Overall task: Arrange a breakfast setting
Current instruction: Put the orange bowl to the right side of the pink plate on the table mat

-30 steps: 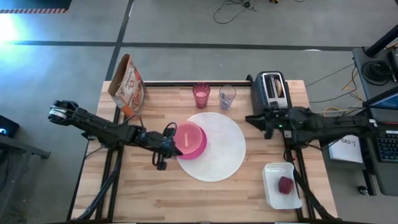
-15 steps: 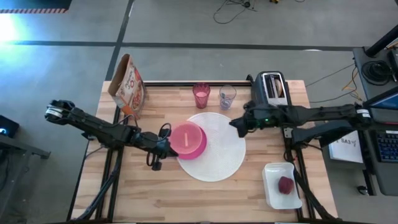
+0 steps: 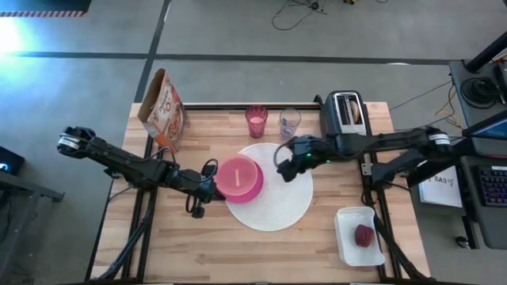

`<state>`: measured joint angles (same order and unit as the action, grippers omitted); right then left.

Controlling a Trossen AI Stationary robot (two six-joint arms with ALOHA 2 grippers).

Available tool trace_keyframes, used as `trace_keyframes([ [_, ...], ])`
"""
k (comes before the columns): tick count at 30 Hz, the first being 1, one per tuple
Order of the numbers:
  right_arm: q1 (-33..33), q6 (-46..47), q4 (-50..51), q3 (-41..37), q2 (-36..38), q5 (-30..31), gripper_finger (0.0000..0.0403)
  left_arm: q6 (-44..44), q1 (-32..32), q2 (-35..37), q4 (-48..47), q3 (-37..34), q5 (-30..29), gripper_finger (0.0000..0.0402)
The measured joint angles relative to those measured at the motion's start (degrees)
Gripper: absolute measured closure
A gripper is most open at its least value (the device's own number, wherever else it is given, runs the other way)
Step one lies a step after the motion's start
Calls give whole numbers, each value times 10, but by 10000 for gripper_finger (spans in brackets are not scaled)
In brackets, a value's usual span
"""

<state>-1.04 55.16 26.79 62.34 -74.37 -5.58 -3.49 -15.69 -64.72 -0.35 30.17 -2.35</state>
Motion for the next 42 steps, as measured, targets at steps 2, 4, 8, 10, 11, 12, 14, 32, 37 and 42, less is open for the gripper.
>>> trace_keyframes([
  [2,0,0,25,26,-26,-8,311,0,-1,1,-6,0,1,402],
  [4,0,-1,58,51,-50,-9,302,0,-2,3,-13,0,5,402],
  [8,-1,2,111,92,-98,8,279,2,-7,16,-17,-9,14,402],
  [10,-1,-8,123,108,-116,10,272,2,-13,28,-17,-19,14,402],
  [11,-1,-10,125,115,-123,10,269,1,-15,35,-15,-25,14,402],
  [12,-1,-11,128,121,-131,10,266,-2,-19,41,-9,-31,14,402],
  [14,-2,-11,134,131,-148,10,258,-11,-26,55,-12,-43,13,402],
  [32,-15,118,49,169,-249,0,216,-21,-77,154,9,-131,-38,402],
  [37,-24,137,41,169,-256,9,216,-3,-79,170,10,-147,-42,402],
  [42,-31,139,38,168,-263,22,216,20,-79,184,16,-160,-47,402],
])
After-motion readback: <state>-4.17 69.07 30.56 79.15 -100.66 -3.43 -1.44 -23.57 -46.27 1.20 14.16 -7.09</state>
